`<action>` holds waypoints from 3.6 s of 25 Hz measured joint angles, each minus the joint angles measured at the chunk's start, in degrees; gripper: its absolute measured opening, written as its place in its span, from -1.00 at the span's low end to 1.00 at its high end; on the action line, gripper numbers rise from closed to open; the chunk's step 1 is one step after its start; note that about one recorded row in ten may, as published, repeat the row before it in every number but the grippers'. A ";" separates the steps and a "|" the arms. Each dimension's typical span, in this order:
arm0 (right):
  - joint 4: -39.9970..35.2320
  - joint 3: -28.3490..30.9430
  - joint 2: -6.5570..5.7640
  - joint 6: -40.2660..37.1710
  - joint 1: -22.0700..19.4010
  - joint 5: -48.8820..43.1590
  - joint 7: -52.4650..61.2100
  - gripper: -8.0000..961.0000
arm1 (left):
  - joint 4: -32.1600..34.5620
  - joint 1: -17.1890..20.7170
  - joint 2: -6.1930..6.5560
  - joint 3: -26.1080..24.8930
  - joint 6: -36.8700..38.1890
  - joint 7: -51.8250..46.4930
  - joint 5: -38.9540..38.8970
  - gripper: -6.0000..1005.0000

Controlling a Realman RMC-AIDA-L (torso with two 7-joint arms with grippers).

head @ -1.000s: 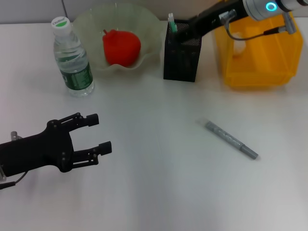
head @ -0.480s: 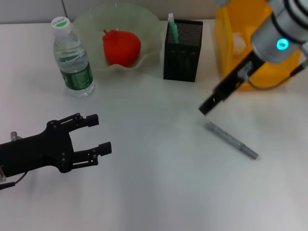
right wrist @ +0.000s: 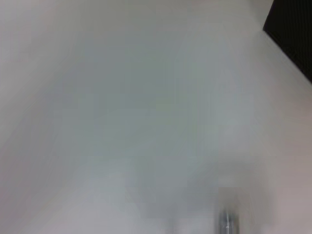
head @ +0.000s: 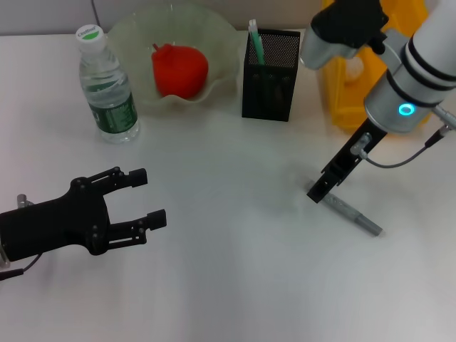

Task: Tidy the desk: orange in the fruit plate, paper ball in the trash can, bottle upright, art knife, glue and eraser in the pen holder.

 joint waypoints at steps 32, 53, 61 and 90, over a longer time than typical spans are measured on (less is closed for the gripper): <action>2.33 -5.60 0.42 5.21 -1.67 0.42 -0.69 -0.43 | 0.07 0.48 -0.32 0.00 0.87 0.20 -0.14 0.69; -20.07 7.37 -0.04 3.93 -13.48 26.51 -16.49 -0.70 | 0.07 0.23 -0.55 -0.47 1.50 -0.15 -0.53 0.69; -12.19 17.87 -0.01 11.13 -18.50 49.25 -35.93 -0.70 | 0.17 0.34 -0.70 -0.61 1.71 -0.16 -0.53 0.69; 21.33 23.77 0.33 32.84 -7.93 62.52 -70.38 -0.70 | 0.20 -0.11 -0.35 -0.62 2.56 0.53 0.00 0.69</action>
